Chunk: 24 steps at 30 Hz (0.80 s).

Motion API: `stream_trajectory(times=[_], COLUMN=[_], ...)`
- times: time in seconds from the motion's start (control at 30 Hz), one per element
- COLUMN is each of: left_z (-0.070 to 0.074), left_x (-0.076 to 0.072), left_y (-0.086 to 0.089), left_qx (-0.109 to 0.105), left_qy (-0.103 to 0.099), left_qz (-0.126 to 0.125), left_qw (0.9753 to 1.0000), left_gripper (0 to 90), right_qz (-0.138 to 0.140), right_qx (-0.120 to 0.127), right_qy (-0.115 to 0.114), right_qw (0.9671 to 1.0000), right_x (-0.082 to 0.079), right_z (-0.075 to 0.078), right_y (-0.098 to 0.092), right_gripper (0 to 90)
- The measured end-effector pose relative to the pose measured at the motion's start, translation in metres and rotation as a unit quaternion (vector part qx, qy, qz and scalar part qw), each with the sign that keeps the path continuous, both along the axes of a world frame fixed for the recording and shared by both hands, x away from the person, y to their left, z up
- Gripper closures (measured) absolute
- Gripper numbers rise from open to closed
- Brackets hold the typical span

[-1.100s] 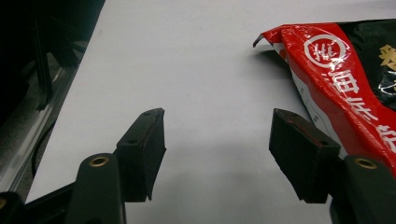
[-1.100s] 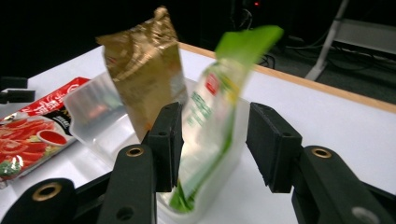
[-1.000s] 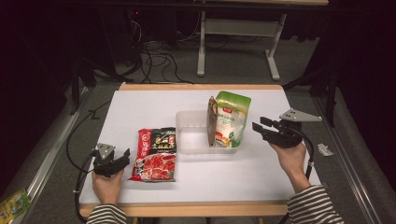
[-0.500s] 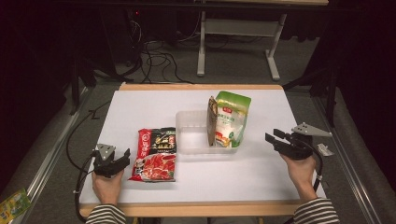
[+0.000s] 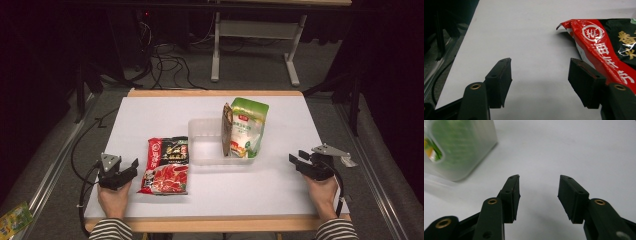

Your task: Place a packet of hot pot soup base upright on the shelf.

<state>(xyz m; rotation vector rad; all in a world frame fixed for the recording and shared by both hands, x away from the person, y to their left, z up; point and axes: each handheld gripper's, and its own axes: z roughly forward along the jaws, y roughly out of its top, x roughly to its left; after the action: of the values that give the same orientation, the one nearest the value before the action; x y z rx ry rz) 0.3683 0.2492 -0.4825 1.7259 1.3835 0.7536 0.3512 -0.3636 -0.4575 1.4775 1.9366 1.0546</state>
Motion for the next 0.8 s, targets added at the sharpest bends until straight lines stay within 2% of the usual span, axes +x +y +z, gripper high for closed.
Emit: stream_trajectory(times=[0.07, 0.23, 0.27, 0.33, 0.43, 0.53, 0.6, 0.7, 0.8], left_z=[0.001, 0.013, 0.016, 0.022, 0.027, 0.029, 0.029, 0.028, 0.026], left_x=[0.000, 0.002, 0.003, 0.006, 0.011, 0.017, 0.022, 0.027, 0.031], left_y=[0.000, 0.000, -0.001, -0.004, -0.010, -0.017, -0.021, -0.026, -0.029], left_qx=[-0.004, -0.019, -0.017, -0.011, -0.006, 0.001, 0.005, 0.016, 0.010], left_qy=[0.007, 0.006, 0.008, 0.011, 0.015, 0.028, 0.039, 0.061, 0.075], left_qz=[-0.009, -0.038, -0.044, -0.058, -0.077, -0.099, -0.110, -0.120, -0.127], left_qw=[0.9999, 0.9991, 0.9989, 0.9982, 0.9969, 0.9947, 0.9932, 0.9908, 0.9890], left_gripper=[35.7, 35.1, 35.0, 35.0, 35.3, 35.6, 35.8, 41.1, 47.4], right_qz=[-0.001, -0.001, -0.001, 0.000, 0.004, 0.010, 0.011, 0.010, 0.009], right_qx=[-0.010, -0.024, -0.028, -0.034, -0.046, -0.070, -0.087, -0.089, -0.087], right_qy=[0.006, 0.022, 0.027, 0.022, 0.031, 0.036, 0.030, 0.030, 0.030], right_qw=[0.9999, 0.9995, 0.9992, 0.9992, 0.9984, 0.9968, 0.9957, 0.9955, 0.9957], right_x=[0.001, 0.002, 0.003, 0.002, 0.004, 0.005, 0.004, 0.004, 0.004], right_z=[-0.005, -0.018, -0.019, -0.019, -0.020, -0.021, -0.022, -0.022, -0.022], right_y=[0.000, 0.001, 0.002, 0.004, 0.006, 0.012, 0.015, 0.015, 0.015], right_gripper=[52.1, 51.2, 50.7, 50.8, 50.4, 50.4, 50.8, 50.4, 50.2])
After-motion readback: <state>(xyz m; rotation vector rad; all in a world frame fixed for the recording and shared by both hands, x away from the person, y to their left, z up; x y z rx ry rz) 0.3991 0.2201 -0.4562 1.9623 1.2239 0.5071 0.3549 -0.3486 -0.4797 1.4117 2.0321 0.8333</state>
